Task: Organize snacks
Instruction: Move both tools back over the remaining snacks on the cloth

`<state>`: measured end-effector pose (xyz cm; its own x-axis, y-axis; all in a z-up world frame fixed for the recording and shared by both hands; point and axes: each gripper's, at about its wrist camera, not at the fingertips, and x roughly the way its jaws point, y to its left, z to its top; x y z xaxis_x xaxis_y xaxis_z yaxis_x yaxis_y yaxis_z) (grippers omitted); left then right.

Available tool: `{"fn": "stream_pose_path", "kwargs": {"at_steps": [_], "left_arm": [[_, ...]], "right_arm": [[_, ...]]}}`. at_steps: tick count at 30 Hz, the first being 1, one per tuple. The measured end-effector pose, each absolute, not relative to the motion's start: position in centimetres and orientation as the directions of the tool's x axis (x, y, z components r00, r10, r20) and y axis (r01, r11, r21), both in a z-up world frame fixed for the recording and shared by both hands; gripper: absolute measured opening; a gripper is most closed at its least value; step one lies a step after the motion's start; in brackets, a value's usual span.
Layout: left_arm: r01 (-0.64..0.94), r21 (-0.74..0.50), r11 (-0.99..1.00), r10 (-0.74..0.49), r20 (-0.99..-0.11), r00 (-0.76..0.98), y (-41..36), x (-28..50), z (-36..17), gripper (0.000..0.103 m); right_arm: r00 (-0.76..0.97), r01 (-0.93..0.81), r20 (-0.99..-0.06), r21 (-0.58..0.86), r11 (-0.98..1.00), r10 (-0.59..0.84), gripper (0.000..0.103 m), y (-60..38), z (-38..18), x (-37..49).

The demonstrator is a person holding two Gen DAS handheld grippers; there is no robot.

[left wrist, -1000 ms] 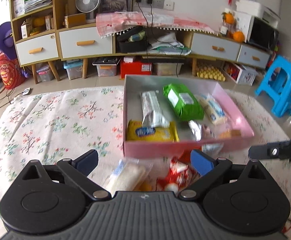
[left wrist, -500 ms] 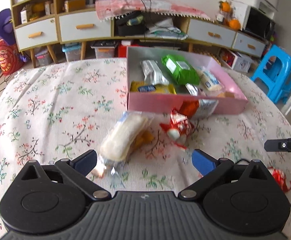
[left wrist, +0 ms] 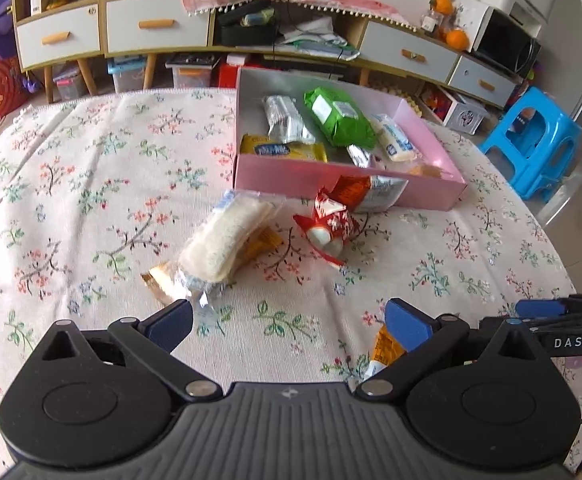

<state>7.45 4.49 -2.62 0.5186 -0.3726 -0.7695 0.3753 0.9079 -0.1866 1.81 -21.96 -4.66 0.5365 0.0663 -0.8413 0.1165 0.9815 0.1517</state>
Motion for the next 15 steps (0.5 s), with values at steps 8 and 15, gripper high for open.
{"fn": "stream_pose_path", "kwargs": {"at_steps": [8, 15], "left_arm": [[0.334, -0.172, 0.927, -0.338, -0.768, 0.544, 4.9, 7.1, -1.4, 0.102], [0.292, -0.125, 0.948, -0.274, -0.783, 0.558, 4.9, 6.3, -0.4, 0.102]], "right_arm": [[0.562, 0.095, -0.820, 0.196, 0.976, 0.110, 0.080, -22.5, -2.6, 1.4], [0.566, 0.105, -0.812, 0.241, 0.965, 0.141, 0.086, -23.9, -0.6, 1.6]]}}
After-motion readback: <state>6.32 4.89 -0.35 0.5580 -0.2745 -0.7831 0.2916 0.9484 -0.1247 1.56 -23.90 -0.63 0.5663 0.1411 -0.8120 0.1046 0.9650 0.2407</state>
